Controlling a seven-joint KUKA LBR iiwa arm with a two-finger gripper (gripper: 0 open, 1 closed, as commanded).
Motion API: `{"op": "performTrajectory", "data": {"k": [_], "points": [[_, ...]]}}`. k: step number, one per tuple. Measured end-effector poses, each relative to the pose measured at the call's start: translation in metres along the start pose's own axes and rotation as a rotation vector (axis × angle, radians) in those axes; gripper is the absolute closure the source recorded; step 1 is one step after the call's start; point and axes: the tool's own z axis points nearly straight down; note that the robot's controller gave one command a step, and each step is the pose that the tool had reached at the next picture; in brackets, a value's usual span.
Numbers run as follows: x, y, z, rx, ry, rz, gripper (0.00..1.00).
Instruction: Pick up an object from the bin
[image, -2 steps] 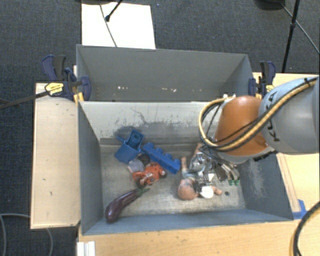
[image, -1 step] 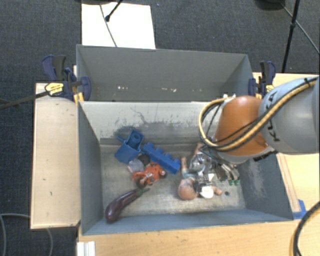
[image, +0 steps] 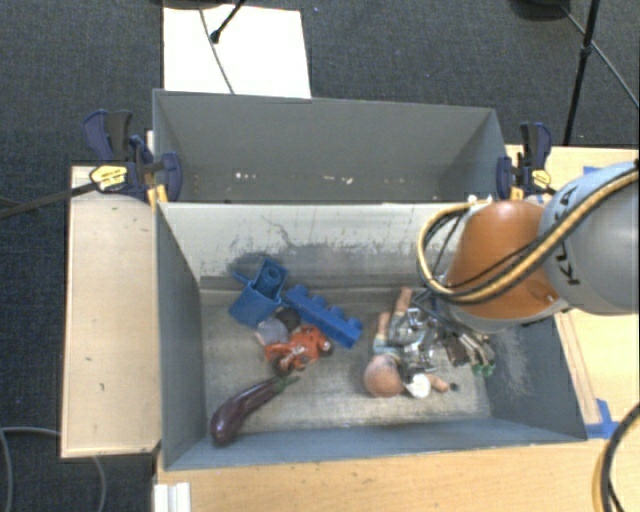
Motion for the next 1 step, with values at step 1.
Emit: {"op": "performTrajectory", "data": {"k": [1], "points": [[-0.0224, 0.0602, -0.1407, 0.001, 0.019, 0.013, 1.0]]}}
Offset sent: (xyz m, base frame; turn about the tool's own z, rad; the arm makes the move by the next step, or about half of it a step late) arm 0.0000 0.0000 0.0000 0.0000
